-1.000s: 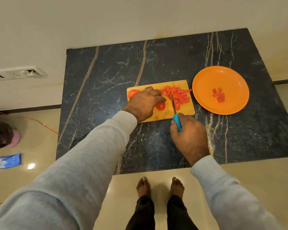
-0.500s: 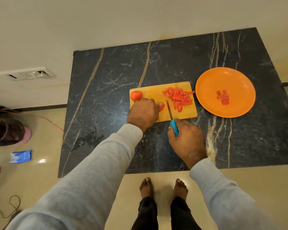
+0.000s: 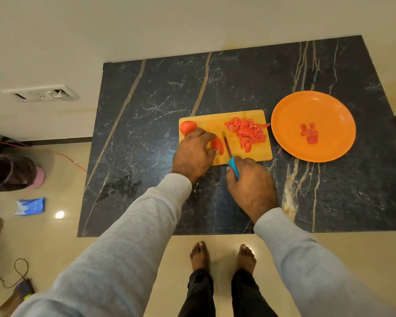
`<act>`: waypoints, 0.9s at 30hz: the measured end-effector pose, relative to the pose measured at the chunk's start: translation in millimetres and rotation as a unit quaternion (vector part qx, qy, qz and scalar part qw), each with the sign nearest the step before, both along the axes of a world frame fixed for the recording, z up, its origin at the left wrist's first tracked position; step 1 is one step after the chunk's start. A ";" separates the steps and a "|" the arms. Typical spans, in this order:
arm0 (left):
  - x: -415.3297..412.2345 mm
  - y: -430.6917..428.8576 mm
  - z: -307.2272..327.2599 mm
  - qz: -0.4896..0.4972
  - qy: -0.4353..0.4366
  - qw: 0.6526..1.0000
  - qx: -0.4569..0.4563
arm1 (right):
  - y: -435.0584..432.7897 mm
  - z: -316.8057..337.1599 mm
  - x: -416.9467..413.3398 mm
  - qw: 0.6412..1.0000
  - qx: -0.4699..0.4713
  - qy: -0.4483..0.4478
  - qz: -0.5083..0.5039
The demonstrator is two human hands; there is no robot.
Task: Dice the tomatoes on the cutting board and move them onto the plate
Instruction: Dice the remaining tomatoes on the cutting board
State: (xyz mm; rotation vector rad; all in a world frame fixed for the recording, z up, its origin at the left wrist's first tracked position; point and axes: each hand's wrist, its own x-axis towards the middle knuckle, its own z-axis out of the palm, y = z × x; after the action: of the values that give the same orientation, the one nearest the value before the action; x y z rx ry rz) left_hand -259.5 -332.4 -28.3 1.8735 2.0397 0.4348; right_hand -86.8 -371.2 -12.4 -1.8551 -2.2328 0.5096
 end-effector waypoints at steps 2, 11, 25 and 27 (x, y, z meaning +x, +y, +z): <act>-2.9 1.4 1.0 -0.064 0.016 0.998 0.001 | -7.6 0.7 3.9 1.000 -0.003 0.011 -0.011; -5.9 10.4 -1.5 -0.151 0.067 0.986 0.017 | -17.5 -2.3 -1.1 0.998 -0.020 0.050 -0.021; -19.3 22.7 -6.0 -0.231 0.077 0.970 0.022 | -19.2 -3.9 -21.7 0.998 -0.012 0.057 -0.038; -19.3 22.9 -4.3 -0.235 0.074 0.969 0.021 | -11.6 -2.6 -26.9 0.998 -0.022 0.048 -0.043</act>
State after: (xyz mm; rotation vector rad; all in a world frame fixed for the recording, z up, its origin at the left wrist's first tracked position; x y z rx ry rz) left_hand -278.8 -309.5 -32.6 2.3854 1.5932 0.2169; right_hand -113.7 -382.9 -15.0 -1.8969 -2.0871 0.6231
